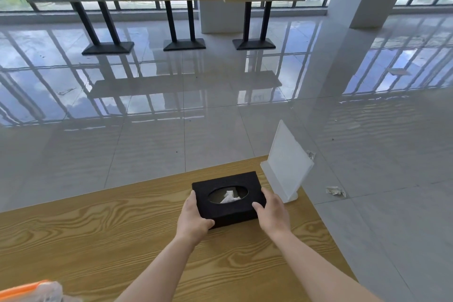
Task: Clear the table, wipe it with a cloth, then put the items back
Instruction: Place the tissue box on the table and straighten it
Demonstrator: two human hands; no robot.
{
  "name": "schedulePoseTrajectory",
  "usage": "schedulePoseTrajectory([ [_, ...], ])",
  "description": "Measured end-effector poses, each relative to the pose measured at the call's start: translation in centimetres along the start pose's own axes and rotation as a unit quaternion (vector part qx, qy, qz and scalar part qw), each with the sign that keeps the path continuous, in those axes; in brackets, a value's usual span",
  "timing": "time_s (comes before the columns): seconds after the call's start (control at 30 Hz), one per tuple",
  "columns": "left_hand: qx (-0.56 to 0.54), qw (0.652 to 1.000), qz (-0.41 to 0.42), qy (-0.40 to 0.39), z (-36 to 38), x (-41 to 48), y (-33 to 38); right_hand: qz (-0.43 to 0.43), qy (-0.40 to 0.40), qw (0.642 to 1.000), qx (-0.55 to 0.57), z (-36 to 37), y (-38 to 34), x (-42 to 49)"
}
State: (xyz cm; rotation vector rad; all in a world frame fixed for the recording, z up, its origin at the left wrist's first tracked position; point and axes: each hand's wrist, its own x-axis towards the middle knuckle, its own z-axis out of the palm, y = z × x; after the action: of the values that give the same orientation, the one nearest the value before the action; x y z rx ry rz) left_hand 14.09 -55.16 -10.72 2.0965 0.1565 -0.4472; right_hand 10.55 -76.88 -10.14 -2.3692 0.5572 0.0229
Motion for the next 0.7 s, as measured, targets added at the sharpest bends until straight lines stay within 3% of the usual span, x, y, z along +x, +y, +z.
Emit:
schedulePoseTrajectory([
  [0.7,0.061,0.997,0.039,0.033,1.0,2.2,0.4,0.002,-0.005,1.0,-0.013,-0.1,0.3,2.1],
])
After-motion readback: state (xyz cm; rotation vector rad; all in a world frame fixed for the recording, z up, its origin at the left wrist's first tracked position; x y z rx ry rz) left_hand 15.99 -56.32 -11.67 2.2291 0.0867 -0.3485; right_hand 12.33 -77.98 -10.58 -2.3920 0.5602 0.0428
